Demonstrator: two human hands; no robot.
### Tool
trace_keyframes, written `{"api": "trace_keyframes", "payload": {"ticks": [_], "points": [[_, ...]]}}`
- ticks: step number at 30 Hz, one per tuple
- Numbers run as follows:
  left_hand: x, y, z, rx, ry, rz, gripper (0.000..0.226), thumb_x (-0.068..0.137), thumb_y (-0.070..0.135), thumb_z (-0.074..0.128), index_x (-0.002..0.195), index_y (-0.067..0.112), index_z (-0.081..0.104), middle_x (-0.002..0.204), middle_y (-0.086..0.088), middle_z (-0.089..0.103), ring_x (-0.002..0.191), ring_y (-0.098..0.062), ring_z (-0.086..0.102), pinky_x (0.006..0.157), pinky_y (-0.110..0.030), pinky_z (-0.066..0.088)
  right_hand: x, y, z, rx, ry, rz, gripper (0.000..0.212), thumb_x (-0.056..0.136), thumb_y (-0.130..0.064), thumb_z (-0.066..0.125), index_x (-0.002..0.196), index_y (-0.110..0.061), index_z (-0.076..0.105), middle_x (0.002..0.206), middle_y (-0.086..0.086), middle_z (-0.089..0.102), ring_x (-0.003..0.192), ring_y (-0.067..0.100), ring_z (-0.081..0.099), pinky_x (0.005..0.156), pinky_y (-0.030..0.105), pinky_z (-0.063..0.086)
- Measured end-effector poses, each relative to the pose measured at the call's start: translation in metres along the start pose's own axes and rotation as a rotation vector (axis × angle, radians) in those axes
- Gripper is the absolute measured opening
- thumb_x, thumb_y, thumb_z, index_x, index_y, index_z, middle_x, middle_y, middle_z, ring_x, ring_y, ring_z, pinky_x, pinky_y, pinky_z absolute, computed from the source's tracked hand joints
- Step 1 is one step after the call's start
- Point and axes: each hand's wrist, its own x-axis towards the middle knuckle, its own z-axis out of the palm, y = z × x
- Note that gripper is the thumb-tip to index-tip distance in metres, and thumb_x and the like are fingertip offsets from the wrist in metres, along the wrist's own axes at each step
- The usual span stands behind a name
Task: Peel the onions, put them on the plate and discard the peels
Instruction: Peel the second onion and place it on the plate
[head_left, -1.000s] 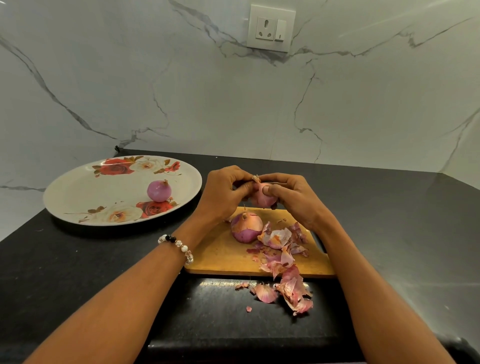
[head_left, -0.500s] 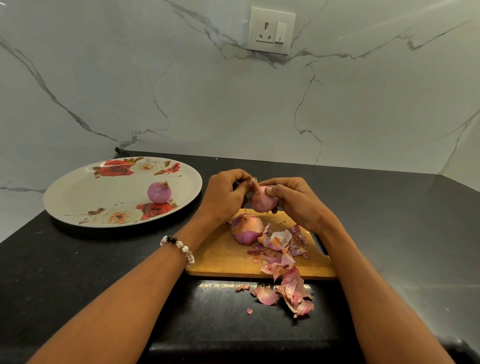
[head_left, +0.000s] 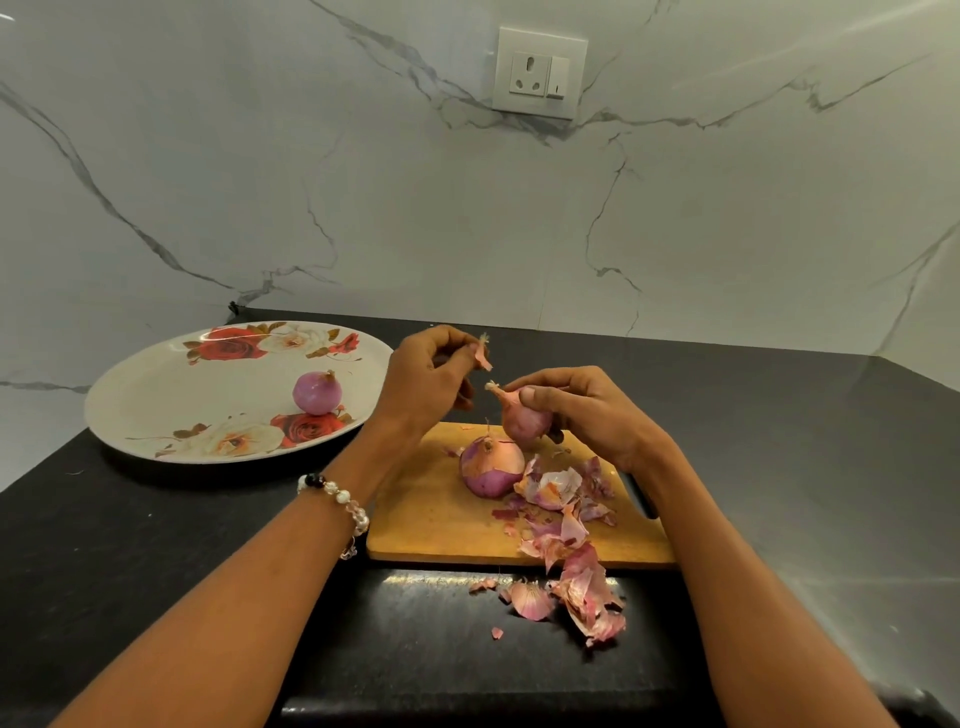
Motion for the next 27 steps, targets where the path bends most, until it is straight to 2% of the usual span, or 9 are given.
{"api": "trace_keyframes", "payload": {"ticks": [3, 5, 9, 12, 15, 17, 20, 24, 27], "points": [[-0.002, -0.001, 0.002, 0.072, -0.027, 0.028, 0.018, 0.090, 0.013, 0.063, 0.108, 0.014, 0.064, 0.088, -0.005, 0.066, 0.068, -0.017, 0.067, 0.061, -0.031, 0.060, -0.001, -0.001, -0.001, 0.034, 0.017, -0.014, 0.032, 0.086, -0.036, 0.065, 0.110, -0.016, 0.073, 0.099, 0.006, 0.071, 0.083, 0.018, 0.063, 0.061, 0.025, 0.051], [0.000, -0.002, 0.002, 0.096, -0.014, 0.061, 0.024, 0.089, 0.008, 0.064, 0.110, 0.019, 0.065, 0.086, -0.003, 0.068, 0.073, -0.018, 0.068, 0.063, -0.032, 0.060, -0.001, 0.000, -0.002, 0.036, 0.018, -0.028, 0.035, 0.084, -0.037, 0.066, 0.111, -0.017, 0.072, 0.103, 0.010, 0.072, 0.088, 0.022, 0.065, 0.063, 0.028, 0.053], [0.002, -0.003, -0.003, 0.123, 0.092, 0.049, 0.023, 0.092, 0.003, 0.055, 0.092, 0.019, 0.071, 0.092, 0.000, 0.071, 0.085, -0.014, 0.066, 0.075, -0.028, 0.057, 0.001, 0.001, -0.003, 0.040, 0.034, -0.039, 0.032, 0.084, -0.028, 0.070, 0.114, -0.015, 0.069, 0.114, 0.014, 0.064, 0.086, 0.027, 0.069, 0.061, 0.029, 0.058], [0.001, 0.000, -0.002, 0.197, 0.115, 0.078, 0.014, 0.093, 0.017, 0.060, 0.098, 0.013, 0.072, 0.093, -0.002, 0.071, 0.081, -0.010, 0.062, 0.073, -0.018, 0.050, 0.001, 0.001, -0.004, 0.015, 0.053, -0.085, 0.034, 0.081, -0.015, 0.075, 0.114, -0.016, 0.065, 0.120, 0.012, 0.059, 0.084, 0.033, 0.073, 0.063, 0.032, 0.061], [-0.003, 0.001, 0.003, 0.270, 0.054, 0.133, 0.029, 0.088, 0.036, 0.062, 0.101, 0.012, 0.072, 0.092, -0.001, 0.070, 0.080, -0.009, 0.060, 0.069, -0.014, 0.046, 0.001, 0.001, -0.004, 0.013, 0.072, -0.125, 0.047, 0.069, -0.020, 0.081, 0.112, -0.019, 0.064, 0.119, 0.009, 0.059, 0.091, 0.030, 0.071, 0.066, 0.033, 0.062], [-0.004, 0.001, 0.004, 0.288, 0.046, 0.187, 0.033, 0.085, 0.036, 0.066, 0.110, 0.015, 0.071, 0.099, 0.000, 0.069, 0.089, -0.012, 0.059, 0.075, -0.019, 0.046, 0.001, 0.001, -0.004, -0.003, 0.083, -0.147, 0.050, 0.064, -0.022, 0.083, 0.110, -0.022, 0.064, 0.116, 0.003, 0.060, 0.096, 0.024, 0.068, 0.070, 0.030, 0.061], [0.000, -0.006, 0.001, 0.432, 0.032, 0.281, 0.046, 0.079, 0.036, 0.073, 0.123, 0.025, 0.064, 0.108, 0.004, 0.063, 0.101, -0.014, 0.047, 0.078, -0.024, 0.038, 0.003, 0.001, -0.005, -0.103, 0.091, -0.203, 0.052, 0.062, -0.028, 0.085, 0.109, -0.025, 0.065, 0.115, -0.004, 0.062, 0.102, 0.012, 0.064, 0.081, 0.023, 0.057], [0.001, -0.013, 0.002, 0.595, -0.022, 0.447, 0.029, 0.075, 0.034, 0.077, 0.102, 0.022, 0.075, 0.102, -0.002, 0.068, 0.101, -0.020, 0.050, 0.078, -0.046, 0.046, 0.003, 0.002, -0.004, -0.103, 0.070, -0.222, 0.052, 0.062, -0.025, 0.086, 0.111, -0.022, 0.066, 0.116, 0.000, 0.062, 0.102, 0.015, 0.065, 0.083, 0.026, 0.058], [0.001, -0.014, 0.002, 0.635, 0.003, 0.608, 0.022, 0.076, 0.031, 0.076, 0.094, 0.020, 0.077, 0.091, 0.000, 0.070, 0.092, -0.022, 0.053, 0.068, -0.046, 0.047, 0.002, 0.001, -0.002, 0.050, 0.039, -0.190, 0.048, 0.068, -0.018, 0.082, 0.113, -0.013, 0.065, 0.114, 0.011, 0.063, 0.092, 0.026, 0.070, 0.069, 0.030, 0.061]]}}
